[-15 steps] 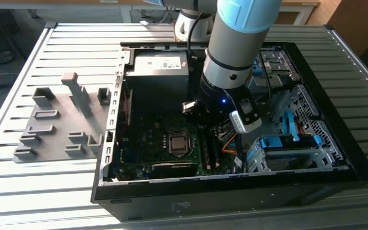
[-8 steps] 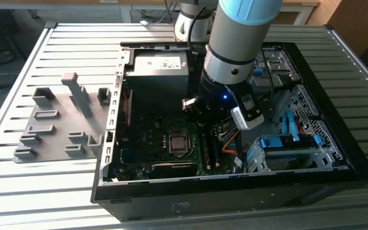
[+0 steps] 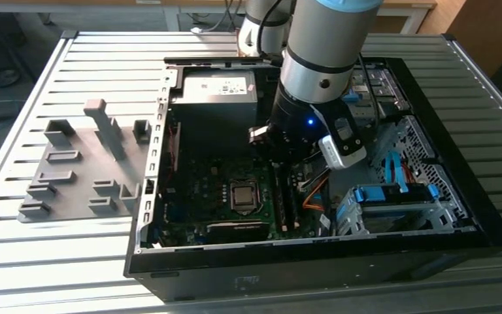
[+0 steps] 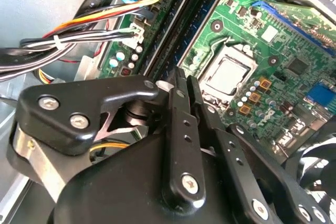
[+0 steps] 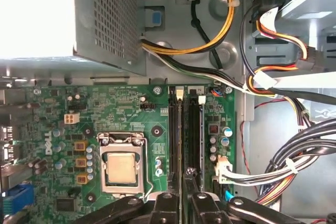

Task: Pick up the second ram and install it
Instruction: 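Press down the second ram until it locks into place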

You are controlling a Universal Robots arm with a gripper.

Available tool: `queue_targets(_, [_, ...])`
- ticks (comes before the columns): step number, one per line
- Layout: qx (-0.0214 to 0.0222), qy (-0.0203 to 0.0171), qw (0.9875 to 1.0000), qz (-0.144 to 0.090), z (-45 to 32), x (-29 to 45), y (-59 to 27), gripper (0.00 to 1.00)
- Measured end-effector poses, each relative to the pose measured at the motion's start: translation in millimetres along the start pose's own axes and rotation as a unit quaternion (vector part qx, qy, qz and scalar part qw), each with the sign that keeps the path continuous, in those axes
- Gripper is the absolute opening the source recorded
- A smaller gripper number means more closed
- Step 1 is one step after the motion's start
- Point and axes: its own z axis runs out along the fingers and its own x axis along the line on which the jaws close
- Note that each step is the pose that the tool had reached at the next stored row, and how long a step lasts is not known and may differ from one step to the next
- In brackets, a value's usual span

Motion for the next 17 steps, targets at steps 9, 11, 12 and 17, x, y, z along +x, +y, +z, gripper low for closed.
queue_targets(9, [0.0001, 0.0, 1.0, 0.0, -0.6, 0.1, -0.1, 0.11])
queue_targets(11, [0.0001, 0.0, 1.0, 0.0, -0.7, 0.0, -0.1, 0.11])
queue_targets(12, [0.0001, 0.0, 1.0, 0.0, -0.8, 0.1, -0.1, 0.11])
queue_targets(17, [0.0001, 0.0, 1.0, 0.0, -1.9, 0.1, -0.1, 0.11])
